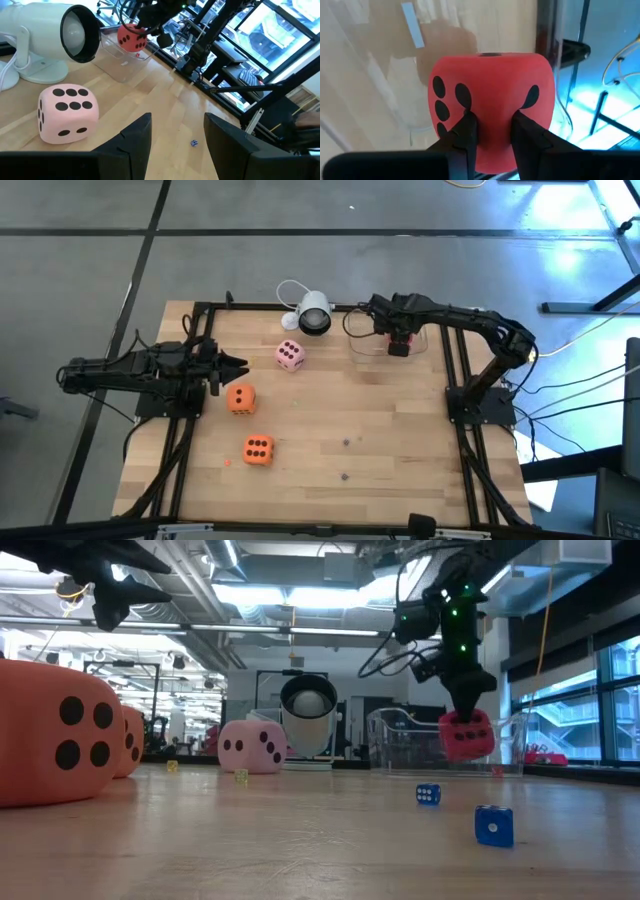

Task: Pick & Place Dice
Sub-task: Put the large red dice into the transparent container

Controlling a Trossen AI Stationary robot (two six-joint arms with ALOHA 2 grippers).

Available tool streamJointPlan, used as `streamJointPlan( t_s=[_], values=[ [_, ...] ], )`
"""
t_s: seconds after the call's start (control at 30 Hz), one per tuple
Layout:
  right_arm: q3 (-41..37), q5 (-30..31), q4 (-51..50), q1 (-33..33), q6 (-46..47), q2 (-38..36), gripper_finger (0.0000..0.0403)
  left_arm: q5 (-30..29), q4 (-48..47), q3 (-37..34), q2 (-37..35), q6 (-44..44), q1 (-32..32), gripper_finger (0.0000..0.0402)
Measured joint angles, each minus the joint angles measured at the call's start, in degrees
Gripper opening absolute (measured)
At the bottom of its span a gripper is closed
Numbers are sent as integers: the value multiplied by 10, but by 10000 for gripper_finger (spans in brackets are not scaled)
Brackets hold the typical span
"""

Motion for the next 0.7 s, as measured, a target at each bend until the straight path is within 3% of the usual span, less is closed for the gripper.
streamJointPlan(
  t_s=[0.2, 0.7],
  values=[
    [-29, 18, 61, -9, -26, 0, 88, 0, 0, 0, 0, 0, 0, 175],
    [-39, 24, 67, -28, -25, 0, 85, 0, 0, 0, 0, 2, 0, 175]
  ],
)
